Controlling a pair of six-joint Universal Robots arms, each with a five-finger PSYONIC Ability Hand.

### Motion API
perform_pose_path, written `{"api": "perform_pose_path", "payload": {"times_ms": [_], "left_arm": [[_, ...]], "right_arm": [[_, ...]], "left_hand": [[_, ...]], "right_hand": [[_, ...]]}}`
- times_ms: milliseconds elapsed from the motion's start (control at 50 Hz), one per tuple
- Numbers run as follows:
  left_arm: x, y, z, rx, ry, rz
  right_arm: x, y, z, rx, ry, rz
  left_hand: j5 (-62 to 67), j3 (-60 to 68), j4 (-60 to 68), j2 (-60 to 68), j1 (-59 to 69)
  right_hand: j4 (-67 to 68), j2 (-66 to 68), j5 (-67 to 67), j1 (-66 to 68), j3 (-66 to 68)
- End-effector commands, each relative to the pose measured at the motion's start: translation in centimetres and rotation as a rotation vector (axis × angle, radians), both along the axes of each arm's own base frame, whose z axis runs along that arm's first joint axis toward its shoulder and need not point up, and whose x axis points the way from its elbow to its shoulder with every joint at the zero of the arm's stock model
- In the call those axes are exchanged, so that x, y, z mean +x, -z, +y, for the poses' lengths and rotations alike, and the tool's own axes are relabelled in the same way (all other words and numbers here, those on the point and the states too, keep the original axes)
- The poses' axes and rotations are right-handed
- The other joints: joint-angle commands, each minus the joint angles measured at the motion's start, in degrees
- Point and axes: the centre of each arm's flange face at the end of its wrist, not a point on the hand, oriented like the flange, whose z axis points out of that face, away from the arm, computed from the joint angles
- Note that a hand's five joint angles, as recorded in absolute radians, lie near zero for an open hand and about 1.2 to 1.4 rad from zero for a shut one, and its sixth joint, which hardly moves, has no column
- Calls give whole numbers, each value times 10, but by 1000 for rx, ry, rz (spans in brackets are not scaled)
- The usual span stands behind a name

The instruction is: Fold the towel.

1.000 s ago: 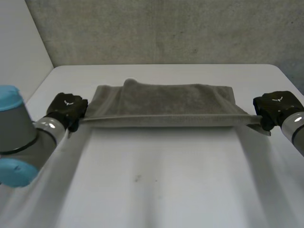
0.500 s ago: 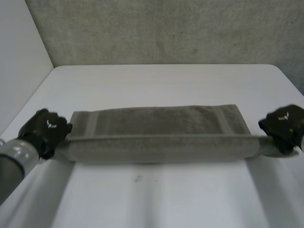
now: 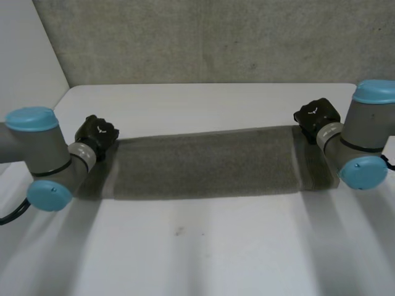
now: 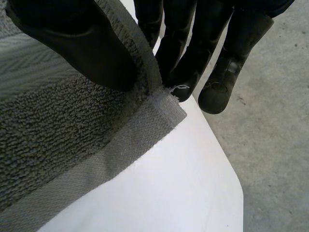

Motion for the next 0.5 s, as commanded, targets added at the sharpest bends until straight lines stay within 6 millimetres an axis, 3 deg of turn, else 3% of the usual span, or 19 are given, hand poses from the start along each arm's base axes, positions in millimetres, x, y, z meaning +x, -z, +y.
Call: {"api": "perform_pose_path", "payload": {"times_ms": [20,40,60,80,100,120,160,200,220,260,280,300,320,360,380,420,500], "left_arm": [[-7,6,-24,-50,-25,5],[-8,7,-26,-53,-27,5],[-8,8,-26,-53,-27,5],[-9,9,-27,-55,-27,5],[-9,9,-27,-55,-27,5],[-9,8,-27,-59,-30,8],[-10,8,-26,-57,-33,13],[-11,4,-24,-55,-39,31],[-11,4,-24,-55,-39,31],[-12,-4,-22,-59,-43,53],[-12,-12,-19,-58,-49,80],[-11,-20,-15,-56,-58,120],[-11,-20,-15,-56,-58,120],[-8,-29,-9,-44,-73,174],[-4,-39,-2,-31,-87,239],[-2,-48,5,-20,-95,290],[4,-67,29,12,-114,424]], "right_arm": [[15,15,-16,-31,-16,0],[16,17,-19,-36,-12,5],[16,17,-19,-36,-12,5],[16,17,-21,-46,-1,7],[17,15,-24,-64,18,4],[17,14,-24,-64,18,4],[18,6,-28,-94,31,-4],[18,-18,-30,-138,47,-37],[18,-18,-30,-138,47,-37],[16,-49,-26,-177,54,-101],[16,-49,-26,-177,54,-101],[12,-63,-22,-183,65,-145],[12,-63,-22,-183,65,-146],[6,-82,-10,-171,72,-209],[6,-82,-10,-171,72,-209],[-1,-94,9,-143,78,-236],[-13,-95,28,-94,82,-237]], "left_hand": [[106,103,102,102,107],[106,103,102,102,107],[106,103,102,102,107],[-329,-331,-333,-332,-328],[-333,-336,-337,-336,-332],[-594,-597,-598,-598,-593],[-584,-586,-588,-587,-583],[-594,-597,-598,-598,-593],[-594,-597,-598,-598,-593],[-594,-597,-598,-598,-593],[-594,-597,-598,-598,-593],[-594,-597,-598,-598,-593],[-594,-597,-598,-598,-593],[-594,-597,-598,-598,-593],[-594,-597,-598,-598,-593],[-594,-597,-598,-598,-593],[-594,-597,-598,-598,-593]], "right_hand": [[-10,-7,-20,-5,-9],[-463,-460,-473,-458,-463],[-468,-465,-478,-463,-467],[-667,-664,-677,-662,-666],[-667,-664,-677,-662,-666],[-667,-664,-677,-662,-666],[-667,-664,-677,-662,-666],[-667,-664,-677,-662,-666],[-667,-664,-677,-662,-666],[-667,-664,-677,-662,-666],[-667,-664,-677,-662,-666],[-667,-664,-677,-662,-666],[-667,-664,-677,-662,-666],[-667,-664,-677,-662,-666],[-667,-664,-677,-662,-666],[-667,-664,-677,-662,-666],[-667,-664,-677,-662,-666]]}}
